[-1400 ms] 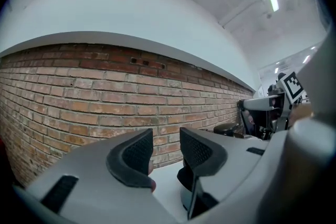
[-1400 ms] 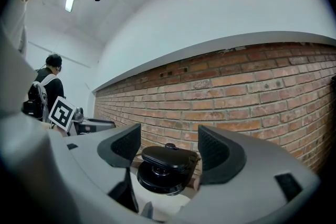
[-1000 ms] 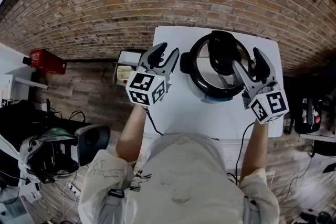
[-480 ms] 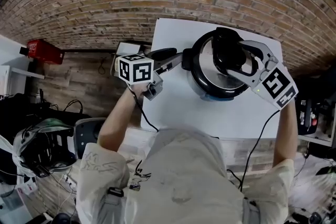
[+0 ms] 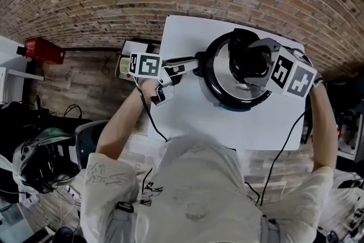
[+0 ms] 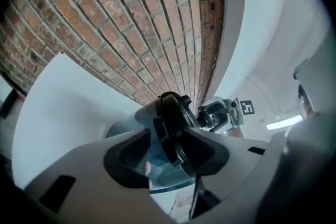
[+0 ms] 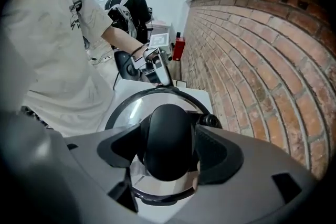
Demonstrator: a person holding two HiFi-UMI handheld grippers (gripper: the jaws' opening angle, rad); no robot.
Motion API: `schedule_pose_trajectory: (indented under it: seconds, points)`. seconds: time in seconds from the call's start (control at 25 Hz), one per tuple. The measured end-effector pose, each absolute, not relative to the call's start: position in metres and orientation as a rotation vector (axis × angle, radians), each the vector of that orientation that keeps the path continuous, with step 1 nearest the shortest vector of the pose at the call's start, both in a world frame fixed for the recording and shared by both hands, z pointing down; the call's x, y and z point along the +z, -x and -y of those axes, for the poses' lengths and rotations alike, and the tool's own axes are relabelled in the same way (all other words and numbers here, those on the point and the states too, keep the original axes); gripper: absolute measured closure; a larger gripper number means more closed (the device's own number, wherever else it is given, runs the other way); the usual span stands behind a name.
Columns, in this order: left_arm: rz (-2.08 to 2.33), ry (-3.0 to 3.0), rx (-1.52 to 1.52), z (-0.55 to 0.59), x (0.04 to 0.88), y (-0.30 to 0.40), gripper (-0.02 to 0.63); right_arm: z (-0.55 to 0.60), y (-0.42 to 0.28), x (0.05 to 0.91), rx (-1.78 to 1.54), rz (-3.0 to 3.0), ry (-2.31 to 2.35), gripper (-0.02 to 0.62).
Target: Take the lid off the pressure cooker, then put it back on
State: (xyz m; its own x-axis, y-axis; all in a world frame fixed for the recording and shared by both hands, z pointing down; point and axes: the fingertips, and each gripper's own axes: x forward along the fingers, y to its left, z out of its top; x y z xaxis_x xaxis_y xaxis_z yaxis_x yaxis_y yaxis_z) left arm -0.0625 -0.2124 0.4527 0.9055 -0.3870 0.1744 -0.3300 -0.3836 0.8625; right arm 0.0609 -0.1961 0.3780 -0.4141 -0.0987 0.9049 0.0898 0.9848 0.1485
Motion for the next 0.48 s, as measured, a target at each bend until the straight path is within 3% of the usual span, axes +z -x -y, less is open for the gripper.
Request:
schedule_pose_trajectory:
  seconds: [0.2,0.36,0.48]
  points:
    - [0.409,-1.910,-0.125,0.212,0.459,0.052,0.426,0.199,-0.061,0.387,-0.131,1.910,0.086,0.259]
    - [0.313,-1.775,-0.237,0.210,0.454,0.044,0.504,0.196,-0.062,0.392,-0.121,1.858,0.132,0.290]
    - [0.303,-1.725,-0.258,0.211,0.456,0.043,0.517,0.198,-0.064,0.403,-0.107,1.869,0.154,0.290]
